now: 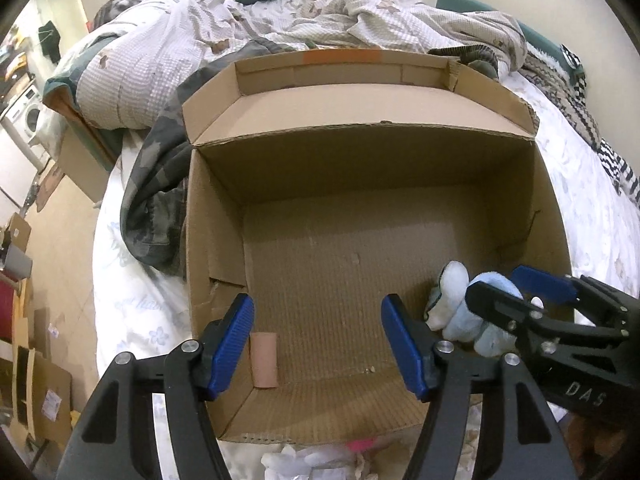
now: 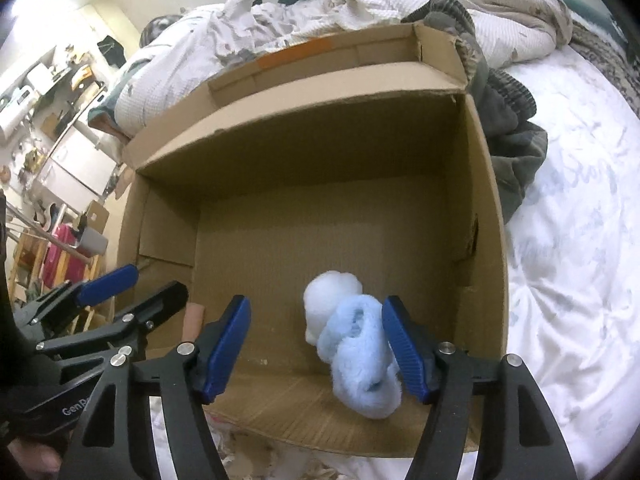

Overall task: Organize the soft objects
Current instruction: 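Withdraw both open tools from the box toward the remaining items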

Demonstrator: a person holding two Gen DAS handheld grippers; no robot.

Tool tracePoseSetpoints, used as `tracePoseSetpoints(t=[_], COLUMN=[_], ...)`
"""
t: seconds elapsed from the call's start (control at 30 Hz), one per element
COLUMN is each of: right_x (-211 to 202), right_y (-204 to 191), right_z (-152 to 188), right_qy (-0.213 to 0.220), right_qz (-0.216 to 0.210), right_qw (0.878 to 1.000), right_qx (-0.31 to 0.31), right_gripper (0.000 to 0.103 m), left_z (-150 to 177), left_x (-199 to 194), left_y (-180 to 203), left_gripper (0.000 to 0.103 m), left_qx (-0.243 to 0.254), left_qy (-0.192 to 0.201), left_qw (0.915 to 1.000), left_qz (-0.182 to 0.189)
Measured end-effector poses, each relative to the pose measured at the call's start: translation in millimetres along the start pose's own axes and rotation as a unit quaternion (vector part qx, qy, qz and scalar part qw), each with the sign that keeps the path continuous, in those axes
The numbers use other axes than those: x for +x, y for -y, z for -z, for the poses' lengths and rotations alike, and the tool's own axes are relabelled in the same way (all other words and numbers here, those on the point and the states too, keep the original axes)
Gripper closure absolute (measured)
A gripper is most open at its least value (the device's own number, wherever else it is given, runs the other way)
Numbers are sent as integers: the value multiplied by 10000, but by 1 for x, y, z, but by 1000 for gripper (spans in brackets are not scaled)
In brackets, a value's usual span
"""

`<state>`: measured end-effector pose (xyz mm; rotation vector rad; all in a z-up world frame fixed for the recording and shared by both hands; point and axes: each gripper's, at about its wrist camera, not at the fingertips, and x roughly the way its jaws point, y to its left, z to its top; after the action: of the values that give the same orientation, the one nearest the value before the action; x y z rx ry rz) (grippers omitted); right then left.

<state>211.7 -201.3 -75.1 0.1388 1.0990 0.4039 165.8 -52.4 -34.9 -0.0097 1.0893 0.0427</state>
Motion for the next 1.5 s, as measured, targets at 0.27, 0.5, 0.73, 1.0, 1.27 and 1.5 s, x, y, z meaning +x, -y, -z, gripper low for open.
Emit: tracePoseSetpoints(t=[0.27, 0.5, 0.73, 1.0, 1.27, 1.5], right_x=[-8, -26, -47, -59, -63, -43], right_y=[1, 0, -7, -15, -21, -7], right_z=[1, 14, 29, 52, 71, 90], right_qy=[74, 169, 278, 271, 149, -609], right_qz=[-41, 178, 286, 361, 315, -59], right_qw=[9999, 9997, 9991, 9986, 9990, 9977], right_qx=[116, 57, -119, -271, -266, 274], right_gripper=[31, 31, 31, 31, 31, 31], left_z=[5, 14, 31, 54, 76, 94], left_x=[-17, -39, -57, -70, -73, -56], left_y=[-4, -10, -18, -28, -41, -64], left_gripper=[40, 40, 40, 40, 40, 40], left_qx=[-49, -99, -184, -340, -506, -867], left_qy=[184, 334, 416, 395, 232, -241], left_qw=[9998, 9994, 9989, 9986, 9984, 9957], left_qz=[-37, -59, -91, -109, -136, -220])
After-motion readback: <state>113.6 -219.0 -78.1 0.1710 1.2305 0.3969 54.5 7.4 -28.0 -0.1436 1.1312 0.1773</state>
